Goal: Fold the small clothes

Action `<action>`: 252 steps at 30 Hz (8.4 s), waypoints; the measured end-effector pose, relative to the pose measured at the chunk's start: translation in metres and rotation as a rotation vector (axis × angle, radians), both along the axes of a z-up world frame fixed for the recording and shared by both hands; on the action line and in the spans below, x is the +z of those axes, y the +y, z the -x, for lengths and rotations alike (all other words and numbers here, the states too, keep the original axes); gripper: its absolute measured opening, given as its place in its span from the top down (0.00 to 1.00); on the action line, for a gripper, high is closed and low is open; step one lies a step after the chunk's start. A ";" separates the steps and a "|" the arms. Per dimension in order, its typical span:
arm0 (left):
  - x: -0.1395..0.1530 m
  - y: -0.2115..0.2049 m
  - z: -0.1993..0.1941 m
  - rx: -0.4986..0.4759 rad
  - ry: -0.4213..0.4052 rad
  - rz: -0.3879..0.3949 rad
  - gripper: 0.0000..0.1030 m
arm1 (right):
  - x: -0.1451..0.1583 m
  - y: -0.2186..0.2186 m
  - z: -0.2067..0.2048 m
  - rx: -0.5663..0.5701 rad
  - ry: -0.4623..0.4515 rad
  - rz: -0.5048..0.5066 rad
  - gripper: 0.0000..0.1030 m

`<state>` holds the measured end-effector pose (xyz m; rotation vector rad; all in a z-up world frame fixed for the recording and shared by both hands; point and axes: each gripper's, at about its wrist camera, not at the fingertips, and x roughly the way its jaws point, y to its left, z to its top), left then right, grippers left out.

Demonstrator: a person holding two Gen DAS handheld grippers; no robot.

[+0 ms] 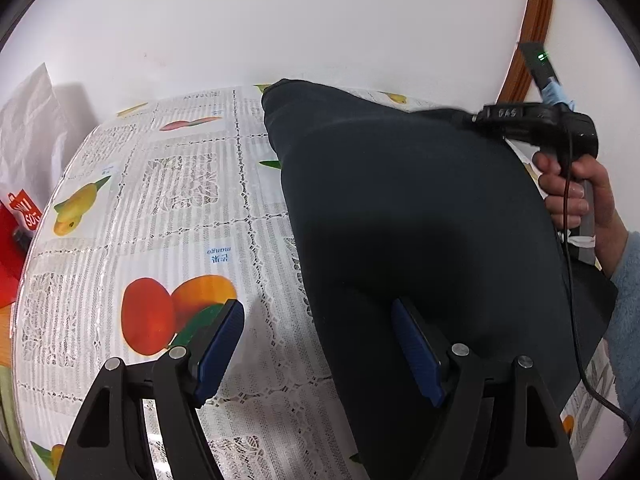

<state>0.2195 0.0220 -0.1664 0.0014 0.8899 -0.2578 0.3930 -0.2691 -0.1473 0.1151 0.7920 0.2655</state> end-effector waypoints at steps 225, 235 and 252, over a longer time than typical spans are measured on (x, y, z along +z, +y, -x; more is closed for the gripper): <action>0.122 -0.022 0.213 0.192 -0.247 -0.087 0.01 | 0.097 0.006 0.407 -0.240 -0.210 0.194 0.04; 0.120 -0.023 0.215 0.194 -0.239 -0.088 0.01 | 0.096 -0.001 0.410 -0.244 -0.199 0.190 0.04; 0.123 -0.023 0.218 0.196 -0.243 -0.081 0.01 | 0.098 -0.002 0.415 -0.234 -0.207 0.190 0.04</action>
